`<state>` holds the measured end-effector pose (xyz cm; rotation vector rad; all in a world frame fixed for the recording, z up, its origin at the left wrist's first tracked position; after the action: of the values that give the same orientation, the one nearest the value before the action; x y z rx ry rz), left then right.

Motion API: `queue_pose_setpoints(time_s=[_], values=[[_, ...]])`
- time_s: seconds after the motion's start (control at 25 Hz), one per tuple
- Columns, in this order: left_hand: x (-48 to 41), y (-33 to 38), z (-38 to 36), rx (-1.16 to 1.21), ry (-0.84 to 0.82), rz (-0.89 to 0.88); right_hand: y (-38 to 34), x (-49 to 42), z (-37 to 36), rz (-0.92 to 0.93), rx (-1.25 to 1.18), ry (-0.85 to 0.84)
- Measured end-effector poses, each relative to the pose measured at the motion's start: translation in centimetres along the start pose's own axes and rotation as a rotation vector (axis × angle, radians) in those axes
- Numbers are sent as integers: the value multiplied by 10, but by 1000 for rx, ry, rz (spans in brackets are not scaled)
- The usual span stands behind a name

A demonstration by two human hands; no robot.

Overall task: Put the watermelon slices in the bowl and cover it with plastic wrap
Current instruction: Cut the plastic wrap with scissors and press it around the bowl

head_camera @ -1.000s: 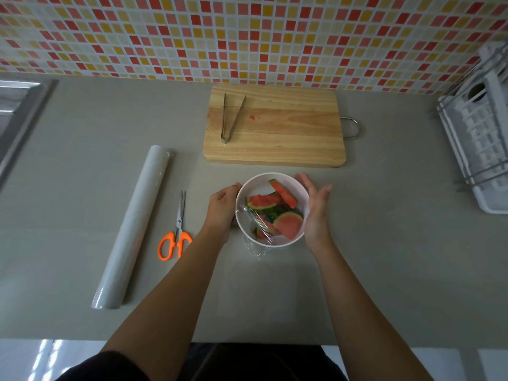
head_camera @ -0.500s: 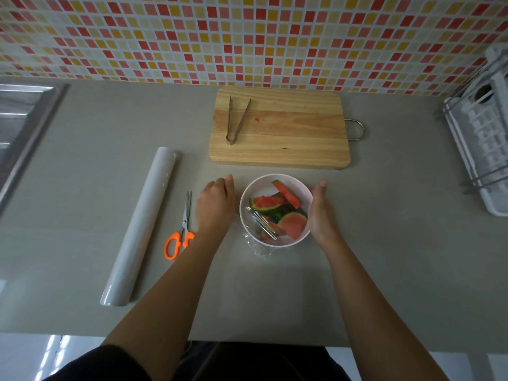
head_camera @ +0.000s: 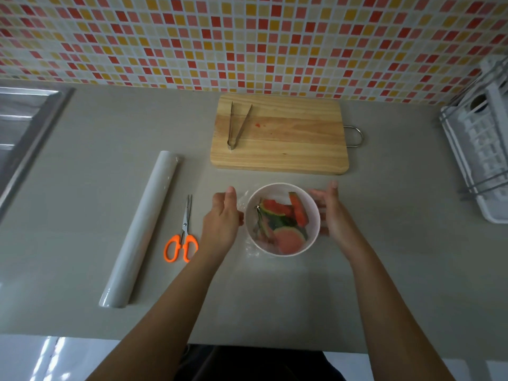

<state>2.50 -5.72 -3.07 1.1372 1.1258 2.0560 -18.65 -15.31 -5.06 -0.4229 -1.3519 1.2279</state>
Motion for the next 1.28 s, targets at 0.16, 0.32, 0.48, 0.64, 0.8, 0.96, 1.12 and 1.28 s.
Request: queue_pose_setpoints(time_s=[0.16, 0.32, 0.48, 0.64, 0.8, 0.96, 1.12, 1.28], values=[[-24, 18, -20, -37, -278, -92, 31, 23, 2, -211, 54, -98], [-35, 15, -1, -95, 41, -150, 31, 7, 20, -158, 278, 43], [-19, -21, -1, -338, -114, 143, 2, -20, 0, -178, 286, -202], [-26, -15, -20, -280, -173, 145, -10, -34, -22, -206, 205, -271], [-35, -16, -27, 118, -185, 86, -15, -37, -26, -98, -10, -121], [-32, -24, -29, 377, -156, 178, -16, -33, -28, -10, -59, -64], [-27, -22, -37, 311, -325, 238, -12, -29, -33, -161, -126, -299], [-27, -10, -33, 339, -181, 94, -17, -30, -30, -53, -74, -156]])
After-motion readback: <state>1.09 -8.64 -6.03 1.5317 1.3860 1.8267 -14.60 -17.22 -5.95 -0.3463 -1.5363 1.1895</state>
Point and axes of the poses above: each hand's wrist, its own x-axis away from the middle knuckle, its own z-axis out of the back of the hand, y = z × x, the point moved 5 cm from there along -x, towards the middle knuckle, and after that the axes turned 2 degrees about -y, right-handed, at the moved point
